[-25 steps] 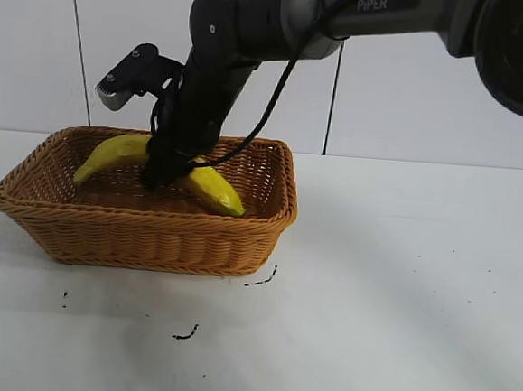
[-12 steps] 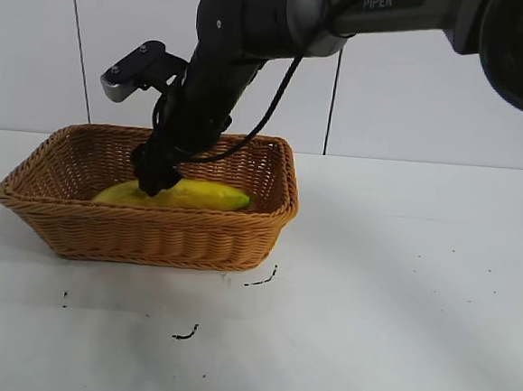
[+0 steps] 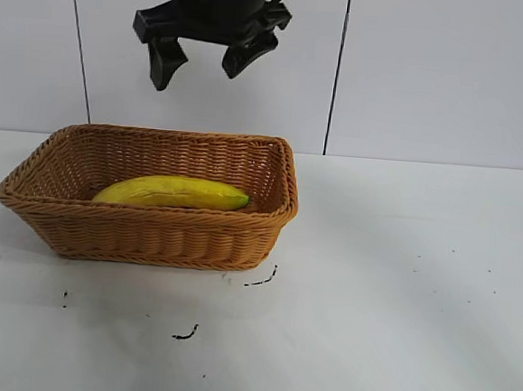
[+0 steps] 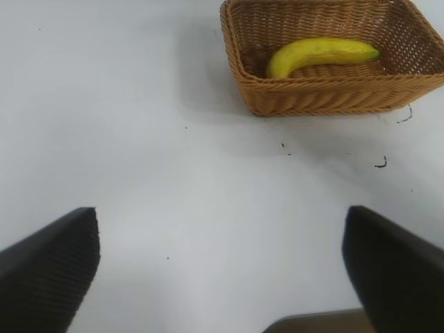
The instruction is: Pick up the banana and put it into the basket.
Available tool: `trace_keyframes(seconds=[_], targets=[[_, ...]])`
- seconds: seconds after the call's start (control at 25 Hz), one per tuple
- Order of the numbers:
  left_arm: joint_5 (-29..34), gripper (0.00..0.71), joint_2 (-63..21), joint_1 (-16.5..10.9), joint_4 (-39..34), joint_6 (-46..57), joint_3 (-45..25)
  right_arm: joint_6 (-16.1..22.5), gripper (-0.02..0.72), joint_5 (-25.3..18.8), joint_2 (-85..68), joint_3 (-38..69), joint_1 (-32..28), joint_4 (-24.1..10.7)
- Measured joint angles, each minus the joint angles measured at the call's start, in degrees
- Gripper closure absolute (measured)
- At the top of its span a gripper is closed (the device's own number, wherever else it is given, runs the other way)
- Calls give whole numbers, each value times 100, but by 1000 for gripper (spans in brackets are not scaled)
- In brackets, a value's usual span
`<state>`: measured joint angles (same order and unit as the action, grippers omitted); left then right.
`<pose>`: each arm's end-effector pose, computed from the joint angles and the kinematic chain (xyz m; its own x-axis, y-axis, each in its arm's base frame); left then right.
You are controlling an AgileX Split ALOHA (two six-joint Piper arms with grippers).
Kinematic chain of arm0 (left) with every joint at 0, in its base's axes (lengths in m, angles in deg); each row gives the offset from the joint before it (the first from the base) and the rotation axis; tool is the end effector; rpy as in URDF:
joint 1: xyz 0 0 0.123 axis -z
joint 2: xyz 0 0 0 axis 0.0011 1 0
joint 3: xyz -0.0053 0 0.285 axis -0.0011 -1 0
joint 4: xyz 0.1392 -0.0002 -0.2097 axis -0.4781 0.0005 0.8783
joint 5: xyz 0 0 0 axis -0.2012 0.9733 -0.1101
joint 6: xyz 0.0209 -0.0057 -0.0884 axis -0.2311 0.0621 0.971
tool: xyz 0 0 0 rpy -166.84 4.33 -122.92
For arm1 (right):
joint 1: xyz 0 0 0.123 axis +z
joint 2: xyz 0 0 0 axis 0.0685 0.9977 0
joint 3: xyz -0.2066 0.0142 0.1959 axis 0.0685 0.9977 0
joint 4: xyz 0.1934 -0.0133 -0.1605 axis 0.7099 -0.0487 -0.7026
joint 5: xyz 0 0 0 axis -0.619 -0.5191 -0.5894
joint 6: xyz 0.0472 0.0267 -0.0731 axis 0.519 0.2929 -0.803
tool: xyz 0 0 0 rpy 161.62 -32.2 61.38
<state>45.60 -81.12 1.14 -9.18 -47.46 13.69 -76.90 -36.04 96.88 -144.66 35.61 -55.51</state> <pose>-0.0049 -0.0057 0.2757 -0.4635 0.0315 -0.8856 0.0869 0.9962 -0.0101 0.4414 0.2731 0.2652 -0.6607 -0.5057 -0.5548 -0.5853 0.8098 -0.0412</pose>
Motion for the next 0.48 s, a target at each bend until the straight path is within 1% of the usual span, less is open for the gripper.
trace_keyframes(seconds=[0.12, 0.2, 0.32, 0.48], targets=[[0, 20, 0, 0, 0, 0, 0, 233, 66, -300, 0, -21, -456, 116], [0, 20, 0, 0, 0, 0, 0, 364, 66, -362, 15, -21, -806, 198], [0, 20, 0, 0, 0, 0, 0, 500, 66, -517, 15, -21, -1363, 219], [0, 20, 0, 0, 0, 0, 0, 500, 66, -764, 15, -21, -2090, 219]])
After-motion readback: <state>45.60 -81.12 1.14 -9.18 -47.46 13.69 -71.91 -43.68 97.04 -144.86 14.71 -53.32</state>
